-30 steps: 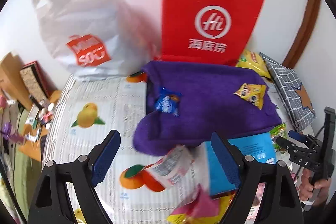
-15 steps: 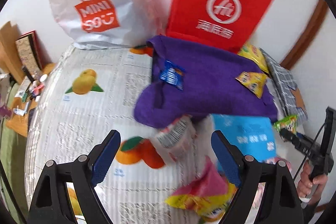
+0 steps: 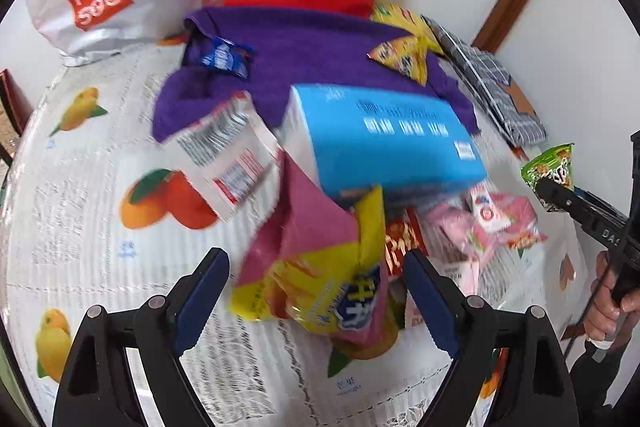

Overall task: Organize snacks
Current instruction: 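Move both tools back to the pile and grasp the green chip pack with the right tool, then grasp the pink-yellow snack bag with the left tool while the right tool holds the green pack, then carry both bags over the purple towel with both tools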

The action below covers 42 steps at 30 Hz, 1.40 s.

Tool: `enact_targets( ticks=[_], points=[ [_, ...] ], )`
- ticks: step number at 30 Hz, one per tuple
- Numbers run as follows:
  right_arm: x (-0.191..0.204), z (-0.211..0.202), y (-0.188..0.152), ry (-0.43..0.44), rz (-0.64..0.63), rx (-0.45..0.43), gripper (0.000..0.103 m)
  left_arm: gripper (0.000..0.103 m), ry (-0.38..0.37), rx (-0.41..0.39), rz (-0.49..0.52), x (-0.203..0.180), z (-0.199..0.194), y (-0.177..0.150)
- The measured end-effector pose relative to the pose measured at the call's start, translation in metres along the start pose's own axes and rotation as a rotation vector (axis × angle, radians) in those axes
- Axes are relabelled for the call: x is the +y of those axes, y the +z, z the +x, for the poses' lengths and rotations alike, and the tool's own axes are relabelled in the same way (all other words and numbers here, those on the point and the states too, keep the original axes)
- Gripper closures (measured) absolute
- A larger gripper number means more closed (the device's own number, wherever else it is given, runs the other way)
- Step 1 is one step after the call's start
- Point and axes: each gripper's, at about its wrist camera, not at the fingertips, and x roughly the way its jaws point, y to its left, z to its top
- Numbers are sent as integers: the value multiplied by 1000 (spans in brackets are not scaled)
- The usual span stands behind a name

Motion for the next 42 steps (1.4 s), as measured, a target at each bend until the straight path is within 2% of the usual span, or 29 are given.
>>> enact_targets(
  ticks=[4,6,9,11,19,24,29,35,42],
  points=[
    [4,-6,-16,6,7,-1,55,15,45,12,21,-7,13,-4],
    [7,-12,-23,14,-1,-7,55,18,66,1,24,-10,17,-5],
    [14,-22,-33,27,-16,-26,55,38,86,-19,20,-9,13,-9],
    [16,-26,-38,37,-20,-35,55,42,68,-36,17,-7,5,-11],
    [23,-32,-50,58,-19,-69,55,43,77,-105,6,-3,-28,-25],
    [31,-34,-52,14,-39,-85,55,43,77,-135,-19,-2,-42,-28],
    [32,-35,-48,12,-43,-85,55,43,59,-154,-20,-5,-50,-27],
    [35,-36,-27,7,-50,-96,55,43,50,-180,-3,-16,-60,-11],
    [45,-34,17,10,-66,-143,55,43,42,-207,-3,-24,-69,26]
  ],
)
